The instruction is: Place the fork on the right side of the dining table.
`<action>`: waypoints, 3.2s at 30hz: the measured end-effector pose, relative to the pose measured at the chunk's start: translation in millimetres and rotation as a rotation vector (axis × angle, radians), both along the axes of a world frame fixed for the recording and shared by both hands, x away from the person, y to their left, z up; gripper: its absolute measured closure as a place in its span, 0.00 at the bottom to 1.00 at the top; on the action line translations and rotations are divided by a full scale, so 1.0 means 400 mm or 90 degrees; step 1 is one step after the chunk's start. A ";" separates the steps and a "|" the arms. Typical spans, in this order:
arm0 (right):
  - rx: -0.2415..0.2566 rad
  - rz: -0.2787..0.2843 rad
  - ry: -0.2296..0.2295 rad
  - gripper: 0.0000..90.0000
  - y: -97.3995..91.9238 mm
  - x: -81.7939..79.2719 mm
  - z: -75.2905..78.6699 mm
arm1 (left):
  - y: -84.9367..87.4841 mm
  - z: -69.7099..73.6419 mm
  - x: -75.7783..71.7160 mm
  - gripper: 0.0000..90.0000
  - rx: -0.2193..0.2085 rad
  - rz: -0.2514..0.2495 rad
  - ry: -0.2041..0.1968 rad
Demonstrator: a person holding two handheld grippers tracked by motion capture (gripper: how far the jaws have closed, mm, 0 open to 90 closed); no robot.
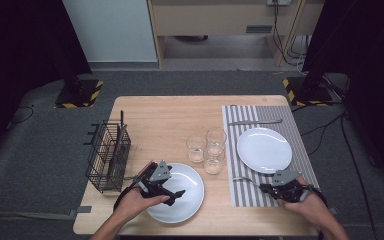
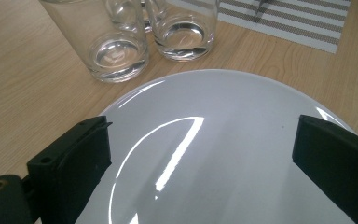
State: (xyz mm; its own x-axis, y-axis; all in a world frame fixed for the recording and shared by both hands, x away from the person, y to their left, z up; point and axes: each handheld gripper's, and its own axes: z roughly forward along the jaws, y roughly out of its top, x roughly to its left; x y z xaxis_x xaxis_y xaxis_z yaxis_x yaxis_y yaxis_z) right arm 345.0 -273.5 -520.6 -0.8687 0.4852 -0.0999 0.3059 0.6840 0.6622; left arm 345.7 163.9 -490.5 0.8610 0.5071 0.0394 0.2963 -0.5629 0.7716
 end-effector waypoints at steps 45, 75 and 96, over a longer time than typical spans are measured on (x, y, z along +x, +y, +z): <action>0.097 -0.091 -0.061 0.72 0.111 0.010 0.059 | 0.003 0.007 -0.004 0.04 -0.003 -0.001 -0.004; 0.038 -0.089 -0.052 0.92 0.148 0.052 0.025 | 0.008 -0.001 -0.005 0.04 0.003 -0.001 0.000; 0.042 -0.120 -0.041 0.77 0.129 0.069 0.019 | 0.007 -0.004 -0.005 0.04 0.004 -0.004 0.002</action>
State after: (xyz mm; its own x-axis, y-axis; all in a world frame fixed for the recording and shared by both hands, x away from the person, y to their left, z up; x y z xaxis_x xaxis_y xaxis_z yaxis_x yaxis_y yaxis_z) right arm 372.6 -222.1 -513.1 -0.7546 0.6461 -0.1147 0.3803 0.5731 0.7259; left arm 343.6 166.9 -492.0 0.8640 0.5019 0.0400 0.2954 -0.5696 0.7670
